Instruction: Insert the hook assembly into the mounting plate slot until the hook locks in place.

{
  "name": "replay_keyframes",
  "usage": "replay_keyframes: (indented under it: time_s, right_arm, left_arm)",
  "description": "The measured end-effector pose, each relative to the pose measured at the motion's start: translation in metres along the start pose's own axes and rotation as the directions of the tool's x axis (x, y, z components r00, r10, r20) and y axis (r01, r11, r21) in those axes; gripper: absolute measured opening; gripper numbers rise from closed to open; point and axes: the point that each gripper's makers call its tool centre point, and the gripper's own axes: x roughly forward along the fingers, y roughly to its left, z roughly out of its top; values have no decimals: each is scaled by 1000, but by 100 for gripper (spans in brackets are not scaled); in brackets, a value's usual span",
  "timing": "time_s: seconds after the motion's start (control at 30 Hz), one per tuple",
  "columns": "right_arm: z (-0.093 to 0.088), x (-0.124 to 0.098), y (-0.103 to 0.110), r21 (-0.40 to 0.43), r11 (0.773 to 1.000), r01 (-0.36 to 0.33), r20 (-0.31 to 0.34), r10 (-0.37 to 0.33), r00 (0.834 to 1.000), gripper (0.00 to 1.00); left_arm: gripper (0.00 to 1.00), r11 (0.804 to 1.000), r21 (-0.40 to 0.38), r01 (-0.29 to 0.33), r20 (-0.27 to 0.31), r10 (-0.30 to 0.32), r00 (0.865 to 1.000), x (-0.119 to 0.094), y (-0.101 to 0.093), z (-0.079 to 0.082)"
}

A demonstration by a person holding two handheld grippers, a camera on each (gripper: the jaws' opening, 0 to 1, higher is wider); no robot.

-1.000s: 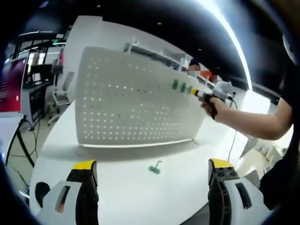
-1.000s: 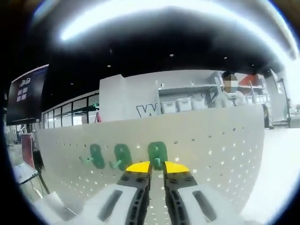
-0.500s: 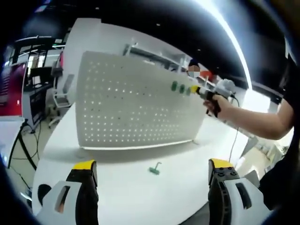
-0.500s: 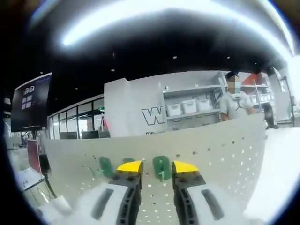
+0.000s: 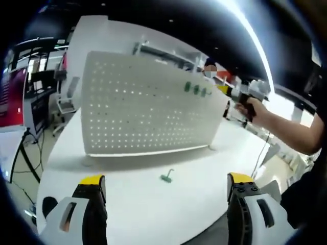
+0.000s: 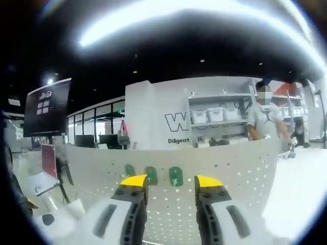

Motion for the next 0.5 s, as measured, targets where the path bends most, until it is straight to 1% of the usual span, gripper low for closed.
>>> replay_keyframes:
  time_s: [0.13,0.27,0.43,0.5]
  right_arm:
    - [-6,-18,1,-1,1000,-18,-19,18,1000,35]
    - [-17,-37,5,-12,999,-36,-60,35,998,35]
    - [-35,-57,11,-24,998,-64,-105,61,993,35]
    - [-45,-68,17,-19,997,-79,-131,76,989,35]
  left_arm:
    - [100,1000,15,14,-14,-14,1000,2,-6,-1]
    - [100,999,20,28,-26,-27,999,2,-12,-4]
    - [100,999,27,37,-44,-36,998,1,-17,-9]
    - [100,999,26,37,-47,-35,998,0,-18,-11]
